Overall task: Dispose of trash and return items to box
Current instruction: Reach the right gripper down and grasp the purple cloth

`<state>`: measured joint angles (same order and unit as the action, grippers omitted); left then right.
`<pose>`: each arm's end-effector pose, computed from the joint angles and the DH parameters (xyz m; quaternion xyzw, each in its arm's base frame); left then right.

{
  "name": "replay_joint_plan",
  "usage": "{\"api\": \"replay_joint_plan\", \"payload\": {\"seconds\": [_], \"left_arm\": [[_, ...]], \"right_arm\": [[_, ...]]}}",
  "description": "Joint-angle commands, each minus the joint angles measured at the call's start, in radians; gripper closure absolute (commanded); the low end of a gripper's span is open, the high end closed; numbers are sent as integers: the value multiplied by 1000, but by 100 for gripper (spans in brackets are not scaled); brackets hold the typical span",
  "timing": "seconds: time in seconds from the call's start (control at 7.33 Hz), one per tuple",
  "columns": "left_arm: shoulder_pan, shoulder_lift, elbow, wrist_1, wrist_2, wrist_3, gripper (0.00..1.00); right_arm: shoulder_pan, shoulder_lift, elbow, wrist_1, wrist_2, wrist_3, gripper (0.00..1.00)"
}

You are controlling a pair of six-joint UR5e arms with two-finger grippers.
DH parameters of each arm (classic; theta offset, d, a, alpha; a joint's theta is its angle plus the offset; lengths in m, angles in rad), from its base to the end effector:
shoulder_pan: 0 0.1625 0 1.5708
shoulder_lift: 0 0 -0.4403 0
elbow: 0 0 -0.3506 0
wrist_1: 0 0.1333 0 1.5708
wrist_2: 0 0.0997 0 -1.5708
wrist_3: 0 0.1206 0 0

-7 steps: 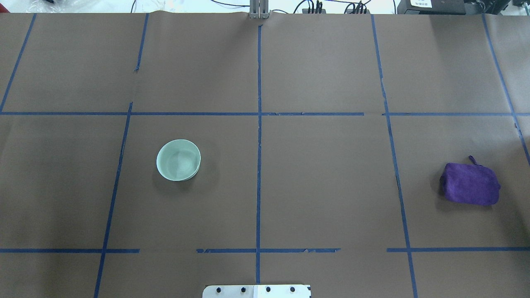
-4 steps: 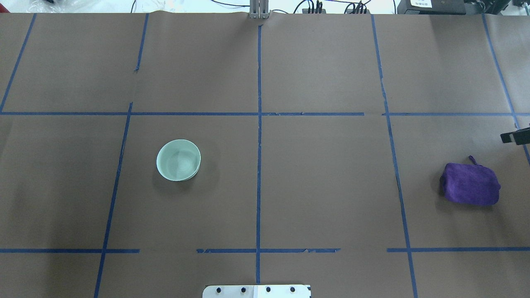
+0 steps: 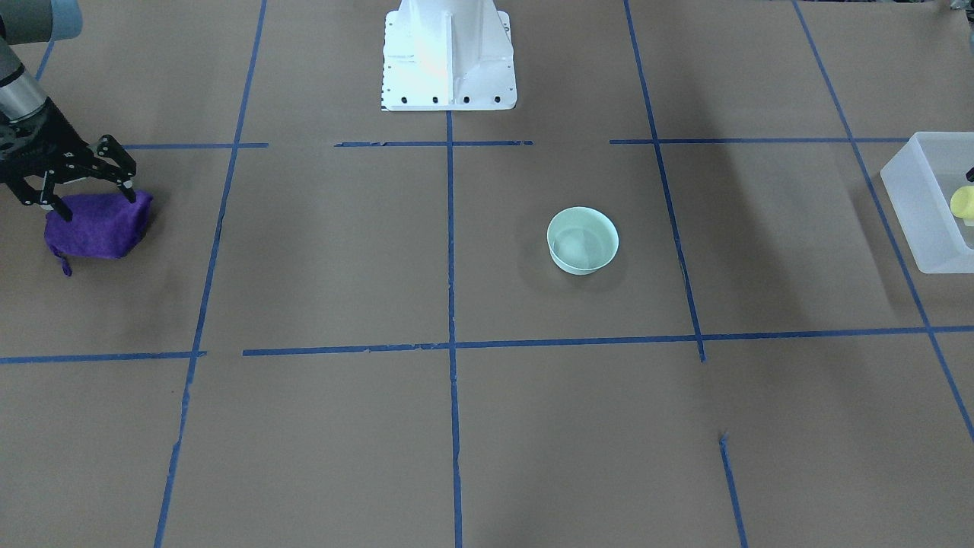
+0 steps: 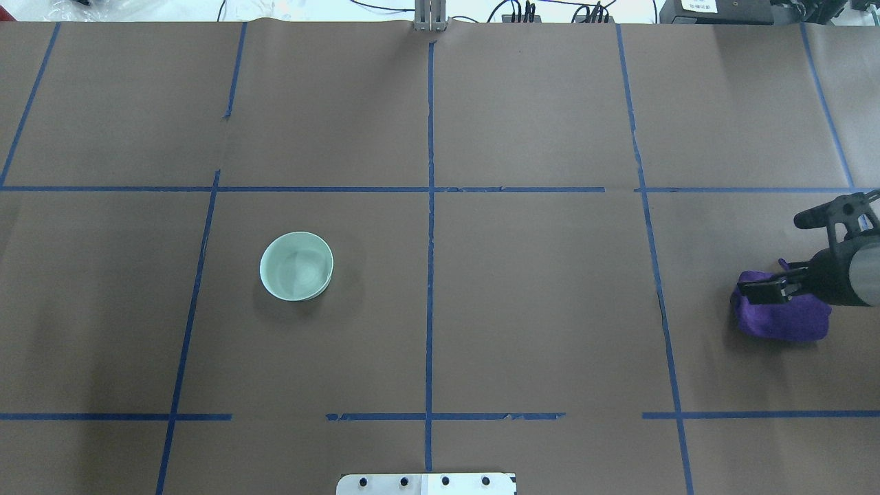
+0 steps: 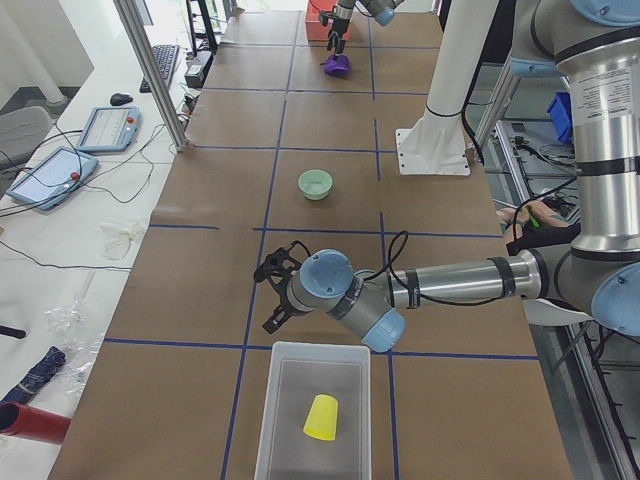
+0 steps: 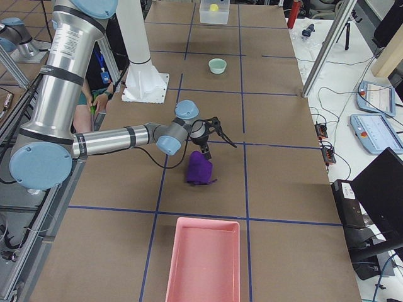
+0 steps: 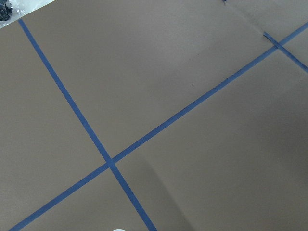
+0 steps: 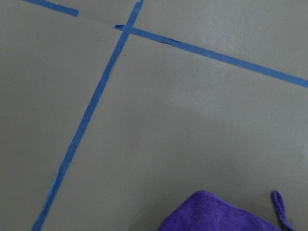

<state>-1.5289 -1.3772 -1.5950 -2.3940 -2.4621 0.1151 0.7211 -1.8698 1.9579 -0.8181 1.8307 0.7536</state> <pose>-0.0233 -0.3874 0.6532 0.3045 0.3973 0.2050 0.8411 -0.2125 -0.3230 0.5558 0.1965 -0.3730 -0.0963 0.9016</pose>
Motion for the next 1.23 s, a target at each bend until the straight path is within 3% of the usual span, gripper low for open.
{"api": "replay_joint_plan", "payload": {"seconds": [0.0, 0.14, 0.41, 0.82, 1.09], "left_arm": [[-2, 0, 1, 1, 0, 0, 0], [-2, 1, 0, -1, -1, 0, 0], [-4, 4, 1, -1, -2, 0, 0], [-5, 7, 0, -1, -2, 0, 0], [-5, 7, 0, -1, -2, -2, 0]], "right_arm": [[-147, 1, -4, -66, -169, 38, 11], [-173, -3, -2, -85, -197, 29, 36], [-209, -3, 2, -148, -247, -81, 100], [-140, -17, 4, -159, -243, -266, 100], [71, -14, 7, -159, -60, -441, 100]]}}
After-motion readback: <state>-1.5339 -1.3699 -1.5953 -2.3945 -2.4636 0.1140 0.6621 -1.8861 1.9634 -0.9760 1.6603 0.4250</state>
